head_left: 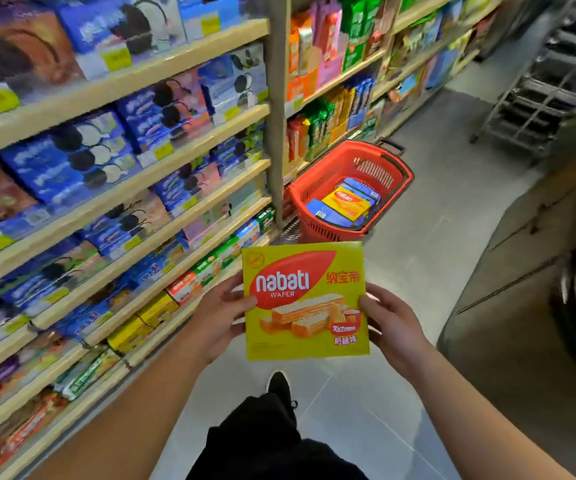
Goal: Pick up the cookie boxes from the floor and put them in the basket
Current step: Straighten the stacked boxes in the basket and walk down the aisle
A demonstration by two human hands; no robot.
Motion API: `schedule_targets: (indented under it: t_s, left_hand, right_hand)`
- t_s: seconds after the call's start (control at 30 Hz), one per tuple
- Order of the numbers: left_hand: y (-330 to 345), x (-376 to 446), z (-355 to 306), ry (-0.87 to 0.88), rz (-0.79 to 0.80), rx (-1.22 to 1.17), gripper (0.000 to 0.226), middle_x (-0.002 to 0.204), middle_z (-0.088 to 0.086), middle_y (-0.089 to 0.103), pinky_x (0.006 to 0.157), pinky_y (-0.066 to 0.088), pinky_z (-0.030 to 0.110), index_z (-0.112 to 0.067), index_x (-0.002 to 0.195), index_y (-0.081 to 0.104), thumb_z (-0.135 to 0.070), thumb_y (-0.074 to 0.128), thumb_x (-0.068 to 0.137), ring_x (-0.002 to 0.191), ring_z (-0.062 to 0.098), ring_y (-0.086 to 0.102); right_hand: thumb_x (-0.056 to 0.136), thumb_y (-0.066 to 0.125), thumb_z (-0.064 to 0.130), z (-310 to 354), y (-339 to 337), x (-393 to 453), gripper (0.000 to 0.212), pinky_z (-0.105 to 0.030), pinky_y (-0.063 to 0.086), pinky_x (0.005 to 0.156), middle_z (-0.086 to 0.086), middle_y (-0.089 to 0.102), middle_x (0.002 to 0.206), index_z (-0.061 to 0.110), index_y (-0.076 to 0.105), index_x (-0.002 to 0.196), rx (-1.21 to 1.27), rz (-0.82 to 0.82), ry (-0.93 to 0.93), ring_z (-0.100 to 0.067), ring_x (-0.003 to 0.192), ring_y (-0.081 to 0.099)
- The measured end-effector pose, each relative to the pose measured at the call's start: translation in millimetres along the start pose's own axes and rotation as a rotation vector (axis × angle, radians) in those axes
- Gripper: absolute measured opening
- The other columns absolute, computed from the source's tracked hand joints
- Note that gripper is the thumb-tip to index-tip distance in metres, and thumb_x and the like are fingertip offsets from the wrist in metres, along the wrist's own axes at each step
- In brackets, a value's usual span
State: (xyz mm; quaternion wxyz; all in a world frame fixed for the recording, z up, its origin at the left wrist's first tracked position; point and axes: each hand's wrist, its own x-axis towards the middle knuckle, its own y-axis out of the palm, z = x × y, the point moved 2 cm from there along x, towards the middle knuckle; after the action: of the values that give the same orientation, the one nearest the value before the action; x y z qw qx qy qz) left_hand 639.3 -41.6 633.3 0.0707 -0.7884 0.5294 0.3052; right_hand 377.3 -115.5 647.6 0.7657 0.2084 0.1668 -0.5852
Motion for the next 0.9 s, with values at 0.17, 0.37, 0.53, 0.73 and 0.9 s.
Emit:
schedule_targets:
  t_s: [0.17,0.37,0.53,0.73,0.9]
  left_hand:
    - [81,89,-34,-0.077,0.122,0.049,0.038,0.103,0.006,0.072,0.072,0.054,0.043,-0.018,0.121,0.060,0.000,0.059,0.088,0.090,0.026,0.068]
    - [164,169,-63,-0.126,0.223,0.164,0.033,0.098,0.004,0.073,0.072,0.055,0.042,-0.022,0.114,0.062,0.000,0.057,0.089,0.089,0.025,0.068]
    - [227,231,-72,-0.153,0.205,0.212,0.035,0.102,0.003,0.073,0.078,0.055,0.044,-0.022,0.117,0.061,-0.004,0.060,0.088,0.092,0.025,0.069]
    - [285,287,-100,-0.127,0.110,0.194,0.032,0.109,0.003,0.072,0.086,0.055,0.046,-0.023,0.119,0.061,-0.013,0.064,0.088,0.096,0.025,0.070]
    - [312,332,-121,-0.111,-0.040,0.098,0.034,0.113,0.001,0.070,0.081,0.057,0.046,-0.022,0.123,0.059,-0.015,0.064,0.090,0.097,0.023,0.070]
  right_hand:
    - [0.091,0.060,0.002,40,-58,60,0.035,-0.034,0.056,0.067,-0.010,0.074,0.102,0.018,0.061,0.122,0.053,-0.125,-0.006,-0.026,0.086,0.072]
    - [0.092,0.059,0.002,65,-118,121,0.031,-0.033,0.056,0.065,-0.008,0.075,0.099,0.019,0.062,0.117,0.136,-0.251,0.024,-0.025,0.084,0.073]
    - [0.092,0.061,0.004,88,-177,194,0.031,-0.034,0.055,0.065,-0.007,0.075,0.098,0.022,0.062,0.117,0.141,-0.231,0.077,-0.023,0.083,0.073]
    - [0.091,0.061,0.005,147,-232,295,0.033,-0.034,0.054,0.066,-0.009,0.074,0.097,0.022,0.063,0.120,0.031,-0.075,0.114,-0.022,0.083,0.070]
    - [0.091,0.063,0.012,199,-247,387,0.034,-0.037,0.055,0.070,-0.010,0.074,0.100,0.025,0.061,0.122,-0.127,0.049,0.158,-0.026,0.089,0.072]
